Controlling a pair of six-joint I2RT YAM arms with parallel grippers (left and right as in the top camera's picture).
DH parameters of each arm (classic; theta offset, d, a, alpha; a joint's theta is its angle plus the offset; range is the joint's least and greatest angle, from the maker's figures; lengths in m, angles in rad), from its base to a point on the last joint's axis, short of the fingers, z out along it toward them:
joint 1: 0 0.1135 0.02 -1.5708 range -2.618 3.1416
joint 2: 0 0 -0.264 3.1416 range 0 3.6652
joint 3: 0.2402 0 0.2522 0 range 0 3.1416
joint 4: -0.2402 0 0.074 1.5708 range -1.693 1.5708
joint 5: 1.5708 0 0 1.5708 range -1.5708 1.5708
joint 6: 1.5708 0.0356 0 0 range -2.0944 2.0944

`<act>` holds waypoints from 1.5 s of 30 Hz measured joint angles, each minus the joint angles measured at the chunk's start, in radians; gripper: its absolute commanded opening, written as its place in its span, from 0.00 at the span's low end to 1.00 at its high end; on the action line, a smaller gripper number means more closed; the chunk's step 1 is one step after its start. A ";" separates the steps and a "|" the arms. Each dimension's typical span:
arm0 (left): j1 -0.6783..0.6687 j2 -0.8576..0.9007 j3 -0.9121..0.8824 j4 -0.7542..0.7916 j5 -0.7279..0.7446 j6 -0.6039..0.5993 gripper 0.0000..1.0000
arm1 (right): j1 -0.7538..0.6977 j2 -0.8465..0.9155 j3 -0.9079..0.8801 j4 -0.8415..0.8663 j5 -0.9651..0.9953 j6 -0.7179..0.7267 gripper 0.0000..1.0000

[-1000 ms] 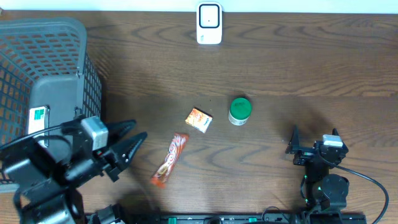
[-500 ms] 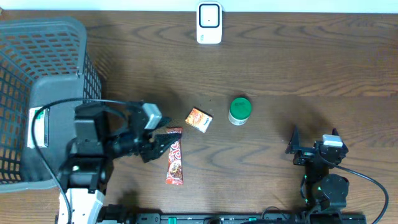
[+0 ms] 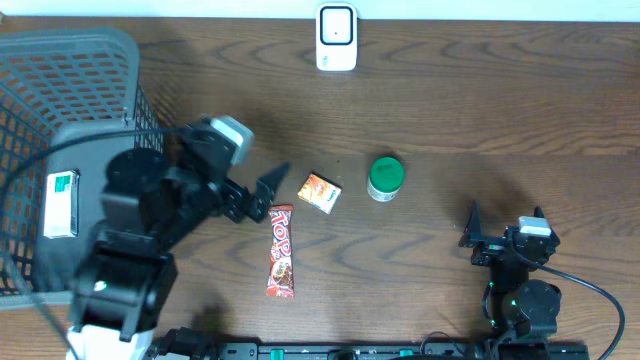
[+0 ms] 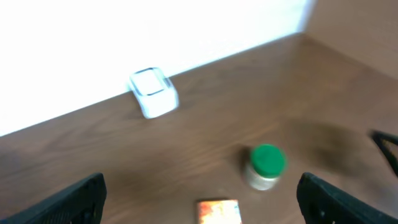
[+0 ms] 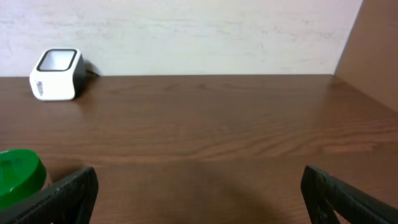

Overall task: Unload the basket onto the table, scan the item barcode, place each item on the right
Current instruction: 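Lay the red bar on the table below the orange pack and release, then reach the left gripper back into the basket and grasp the white Panadol box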

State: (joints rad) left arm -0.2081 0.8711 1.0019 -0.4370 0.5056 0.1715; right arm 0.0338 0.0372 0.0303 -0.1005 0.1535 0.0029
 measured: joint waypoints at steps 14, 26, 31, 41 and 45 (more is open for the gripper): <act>0.492 0.195 0.500 -0.440 -0.344 -0.157 0.96 | 0.000 0.000 0.000 0.000 0.000 0.000 0.99; 0.778 0.226 0.501 -0.494 -0.363 -0.009 0.97 | 0.000 0.000 0.000 0.000 0.000 0.000 0.99; 0.779 0.298 0.456 -0.507 -0.363 0.143 0.97 | 0.000 0.000 0.000 0.000 0.000 0.000 0.99; 0.782 0.573 0.371 -0.544 -0.591 0.259 0.97 | 0.000 0.000 0.000 0.000 0.000 0.000 0.99; 0.784 0.651 0.371 -0.523 -0.651 0.273 0.97 | 0.000 0.000 0.000 0.000 0.000 0.000 0.99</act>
State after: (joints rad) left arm 0.5762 1.5223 1.3727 -0.9604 -0.1452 0.4442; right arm 0.0338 0.0372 0.0303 -0.1009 0.1535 0.0025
